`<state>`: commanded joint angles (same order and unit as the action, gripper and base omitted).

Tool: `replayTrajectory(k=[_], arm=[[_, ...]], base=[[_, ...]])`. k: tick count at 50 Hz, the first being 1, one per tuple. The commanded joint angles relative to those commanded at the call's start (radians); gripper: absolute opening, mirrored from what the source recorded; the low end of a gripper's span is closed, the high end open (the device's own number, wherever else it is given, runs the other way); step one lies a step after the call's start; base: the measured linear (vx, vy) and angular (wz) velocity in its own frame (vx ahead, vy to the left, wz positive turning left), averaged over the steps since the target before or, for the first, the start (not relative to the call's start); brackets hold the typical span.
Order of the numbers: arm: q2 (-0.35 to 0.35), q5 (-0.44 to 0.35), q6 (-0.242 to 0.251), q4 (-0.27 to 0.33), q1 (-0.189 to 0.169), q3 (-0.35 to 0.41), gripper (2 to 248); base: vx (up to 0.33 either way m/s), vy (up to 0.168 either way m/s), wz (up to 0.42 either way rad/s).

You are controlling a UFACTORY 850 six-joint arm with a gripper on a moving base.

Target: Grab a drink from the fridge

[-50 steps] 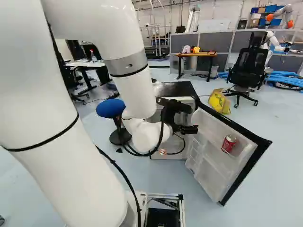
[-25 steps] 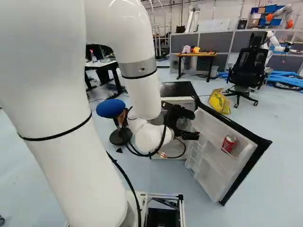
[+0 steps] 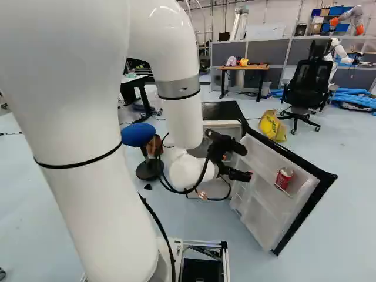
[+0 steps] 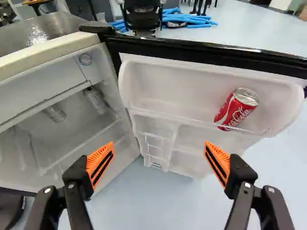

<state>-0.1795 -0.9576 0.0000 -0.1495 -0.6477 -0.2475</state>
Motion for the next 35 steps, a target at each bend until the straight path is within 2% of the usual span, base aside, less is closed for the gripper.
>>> replayTrajectory(k=[24, 35], arm=[[-0.005, 0.000, 0.000, -0.159, -0.006, -0.007, 247], [-0.014, 0.000, 0.000, -0.170, -0.015, -0.016, 247]], base=[[0.000, 0.000, 0.000], [0.000, 0.000, 0.000]])
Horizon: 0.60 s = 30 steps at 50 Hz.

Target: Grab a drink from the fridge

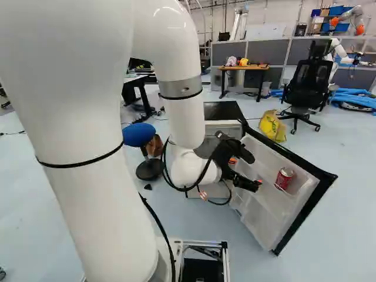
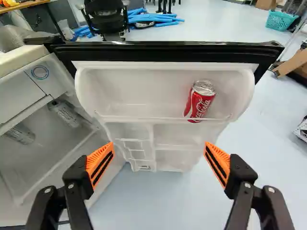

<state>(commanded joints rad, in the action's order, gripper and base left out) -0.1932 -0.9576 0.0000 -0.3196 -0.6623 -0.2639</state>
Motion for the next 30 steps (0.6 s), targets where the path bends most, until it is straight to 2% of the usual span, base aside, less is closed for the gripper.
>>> replayTrajectory(k=[30], arm=[[-0.051, 0.000, 0.000, 0.000, -0.053, -0.063, 247]], base=[[0.000, 0.000, 0.000]])
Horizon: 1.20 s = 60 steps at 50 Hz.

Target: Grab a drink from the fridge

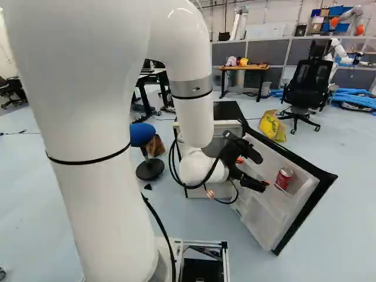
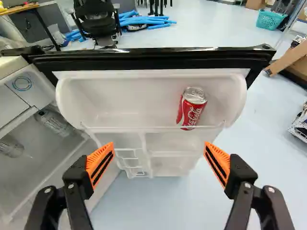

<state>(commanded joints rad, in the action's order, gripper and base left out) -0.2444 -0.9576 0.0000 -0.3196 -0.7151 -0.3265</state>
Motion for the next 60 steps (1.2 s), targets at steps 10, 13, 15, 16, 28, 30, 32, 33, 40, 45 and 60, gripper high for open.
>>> replayTrajectory(k=[10, 13, 15, 16, 28, 30, 32, 33, 40, 45, 60], arm=[[-0.015, 0.000, 0.000, 0.004, -0.023, -0.019, 247], [-0.019, 0.000, 0.000, 0.008, -0.031, -0.023, 247], [-0.021, 0.000, 0.000, 0.011, -0.036, -0.026, 247], [-0.022, 0.000, 0.000, 0.013, -0.039, -0.028, 247], [-0.032, 0.000, 0.000, 0.046, -0.073, -0.040, 247], [-0.033, 0.000, 0.000, 0.054, -0.079, -0.041, 247], [-0.034, 0.000, 0.000, 0.063, -0.086, -0.043, 247], [-0.034, 0.000, 0.000, 0.067, -0.089, -0.043, 247], [-0.037, 0.000, 0.000, 0.097, -0.112, -0.047, 247], [-0.039, 0.000, 0.000, 0.119, -0.129, -0.049, 247], [-0.046, 0.000, 0.000, 0.185, -0.178, -0.057, 247]], base=[[0.000, 0.000, 0.000], [0.000, 0.000, 0.000], [0.000, 0.000, 0.000], [0.000, 0.000, 0.000], [0.000, 0.000, 0.000], [0.000, 0.000, 0.000], [0.000, 0.000, 0.000], [0.000, 0.000, 0.000], [0.000, 0.000, 0.000], [0.000, 0.000, 0.000], [0.000, 0.000, 0.000]])
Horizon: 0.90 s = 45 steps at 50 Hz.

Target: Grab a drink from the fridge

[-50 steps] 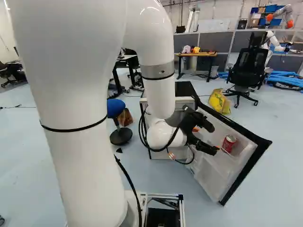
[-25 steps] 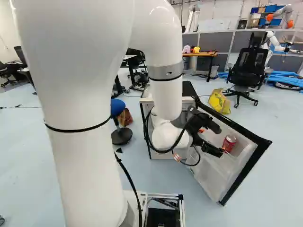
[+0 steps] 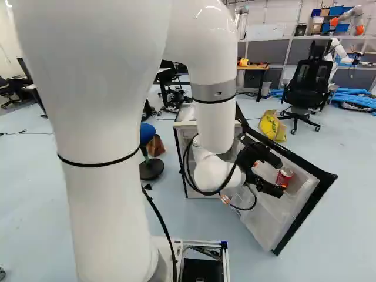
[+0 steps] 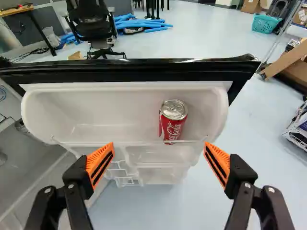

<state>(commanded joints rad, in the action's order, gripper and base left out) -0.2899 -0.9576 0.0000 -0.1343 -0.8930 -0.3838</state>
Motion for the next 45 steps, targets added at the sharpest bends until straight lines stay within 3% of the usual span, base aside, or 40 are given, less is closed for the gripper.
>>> replayTrajectory(k=[31, 45], arm=[[-0.013, 0.005, 0.000, 0.132, -0.097, -0.016, 247], [-0.013, 0.012, 0.000, 0.164, -0.100, -0.016, 247]], base=[[0.000, 0.000, 0.000], [0.000, 0.000, 0.000]])
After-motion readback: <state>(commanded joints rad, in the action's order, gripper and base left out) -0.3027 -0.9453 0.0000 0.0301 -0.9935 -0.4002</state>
